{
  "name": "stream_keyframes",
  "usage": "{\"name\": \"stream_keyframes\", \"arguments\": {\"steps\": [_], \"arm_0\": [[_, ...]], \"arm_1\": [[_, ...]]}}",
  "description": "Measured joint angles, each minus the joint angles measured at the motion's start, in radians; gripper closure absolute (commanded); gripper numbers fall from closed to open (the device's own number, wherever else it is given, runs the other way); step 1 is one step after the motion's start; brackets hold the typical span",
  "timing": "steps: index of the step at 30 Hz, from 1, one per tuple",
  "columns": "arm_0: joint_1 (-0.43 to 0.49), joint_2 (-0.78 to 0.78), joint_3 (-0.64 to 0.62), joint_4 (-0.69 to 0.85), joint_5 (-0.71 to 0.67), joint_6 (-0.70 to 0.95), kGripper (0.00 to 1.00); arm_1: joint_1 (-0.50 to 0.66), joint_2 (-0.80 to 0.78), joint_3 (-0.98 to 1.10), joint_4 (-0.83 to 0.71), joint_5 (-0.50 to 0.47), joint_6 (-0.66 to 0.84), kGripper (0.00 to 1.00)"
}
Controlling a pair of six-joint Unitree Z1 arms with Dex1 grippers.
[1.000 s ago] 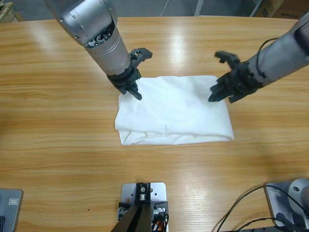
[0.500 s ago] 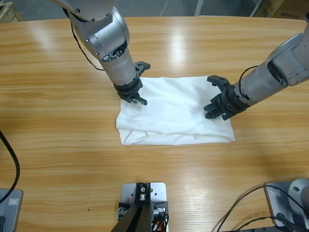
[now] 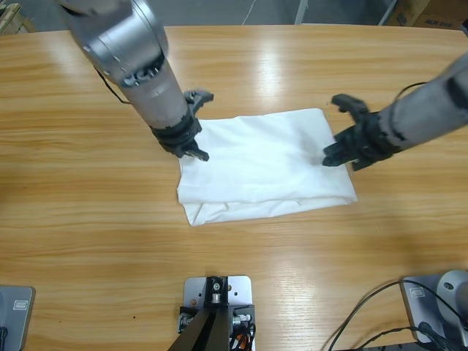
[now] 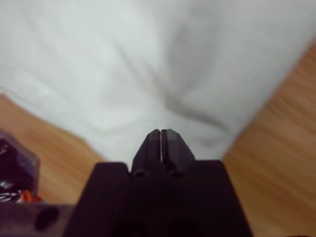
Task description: Fold clothes
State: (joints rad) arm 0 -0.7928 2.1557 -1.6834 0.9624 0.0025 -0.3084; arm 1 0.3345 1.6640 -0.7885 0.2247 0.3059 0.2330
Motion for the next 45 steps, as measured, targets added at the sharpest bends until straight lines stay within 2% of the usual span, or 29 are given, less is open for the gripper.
{"name": "stream_keyframes", "arguments": {"steps": [1, 4, 5, 7, 11, 13, 22, 37, 43, 45], "arm_0": [[0.000, -0.020, 0.000, 0.002, 0.007, 0.000, 0.290], [0.000, -0.070, 0.001, 0.007, 0.031, -0.001, 0.046], [-0.002, -0.085, 0.004, 0.008, 0.047, -0.001, 0.032], [-0.018, -0.114, 0.010, 0.009, 0.092, 0.010, 0.032], [-0.064, -0.155, 0.029, 0.009, 0.125, 0.044, 0.032], [-0.068, -0.168, 0.053, 0.008, 0.127, 0.045, 0.036], [-0.067, -0.193, 0.110, -0.028, 0.053, 0.045, 0.036], [-0.067, -0.232, 0.206, -0.080, 0.050, 0.002, 0.036], [-0.067, -0.232, 0.210, -0.086, 0.050, -0.004, 0.036], [-0.067, -0.233, 0.213, -0.086, 0.050, -0.005, 0.036]], "arm_1": [[0.000, -0.031, -0.003, 0.026, -0.018, 0.018, 0.004], [-0.001, -0.102, -0.008, 0.094, -0.075, 0.078, 0.000], [-0.006, -0.114, -0.008, 0.101, -0.083, 0.089, 0.000], [-0.056, -0.123, -0.008, 0.106, -0.065, 0.098, 0.000], [-0.307, -0.094, -0.008, 0.108, 0.135, 0.079, 0.000], [-0.397, -0.038, -0.007, 0.096, 0.218, 0.052, 0.000], [-0.571, 0.180, 0.104, -0.106, 0.470, 0.028, 0.000], [-0.577, 0.237, 0.116, -0.173, 0.530, 0.004, 0.013], [-0.498, 0.258, 0.132, -0.252, 0.548, 0.005, 0.018], [-0.483, 0.258, 0.144, -0.288, 0.549, 0.008, 0.057]]}}
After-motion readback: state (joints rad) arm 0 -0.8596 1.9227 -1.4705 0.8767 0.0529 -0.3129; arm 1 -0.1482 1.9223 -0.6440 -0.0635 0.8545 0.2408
